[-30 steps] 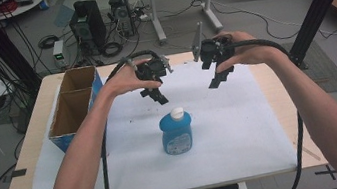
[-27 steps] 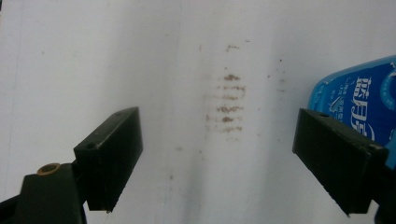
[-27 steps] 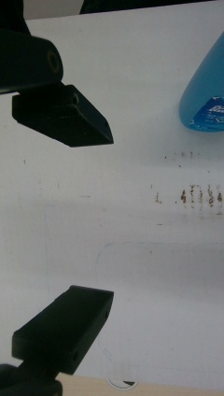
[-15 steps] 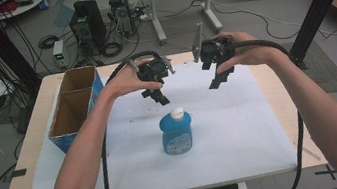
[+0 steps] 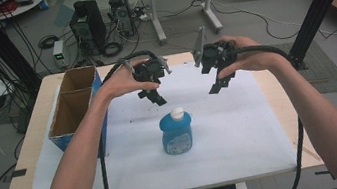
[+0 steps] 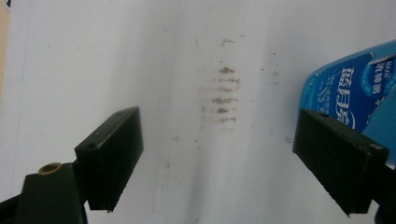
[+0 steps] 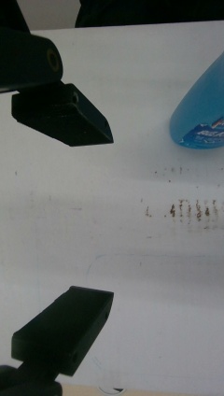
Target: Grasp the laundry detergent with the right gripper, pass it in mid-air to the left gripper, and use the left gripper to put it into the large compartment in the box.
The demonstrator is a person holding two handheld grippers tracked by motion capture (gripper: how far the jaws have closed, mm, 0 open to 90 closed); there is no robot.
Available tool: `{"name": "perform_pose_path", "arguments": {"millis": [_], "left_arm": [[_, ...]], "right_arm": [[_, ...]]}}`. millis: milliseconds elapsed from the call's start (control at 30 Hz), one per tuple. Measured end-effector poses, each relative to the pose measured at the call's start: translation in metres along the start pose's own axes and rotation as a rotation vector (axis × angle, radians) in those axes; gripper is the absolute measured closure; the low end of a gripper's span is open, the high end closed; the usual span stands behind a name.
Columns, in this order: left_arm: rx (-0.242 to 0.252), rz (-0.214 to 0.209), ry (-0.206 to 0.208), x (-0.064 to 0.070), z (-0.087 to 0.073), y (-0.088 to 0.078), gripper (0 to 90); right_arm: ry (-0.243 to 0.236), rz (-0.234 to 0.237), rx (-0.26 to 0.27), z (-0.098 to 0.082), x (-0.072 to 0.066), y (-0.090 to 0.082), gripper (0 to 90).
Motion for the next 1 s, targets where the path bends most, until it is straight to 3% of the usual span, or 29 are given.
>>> {"name": "perform_pose_path", "arguments": {"millis": [300,867,1000], "left_arm": [[-0.002,0.008,-0.012,0.000,-0.002,-0.002,16.9],[-0.009,0.005,-0.019,-0.001,-0.003,0.000,17.0],[-0.010,0.004,-0.020,-0.001,-0.003,0.001,17.0]], "right_arm": [[0.012,0.016,0.027,-0.004,-0.017,0.005,19.8],[0.028,0.058,0.062,-0.013,-0.037,0.034,19.7],[0.039,0.076,0.099,-0.012,-0.042,0.037,19.4]]}}
Point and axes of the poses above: each handheld gripper's, and its own axes: y roughly forward along the jaws, z roughly out of its top, x roughly to its right, the point moved 1 cm from there along y, roughly forward along the jaws, and after that the axes turned 12 degrees about y, right-handed, at the moved point
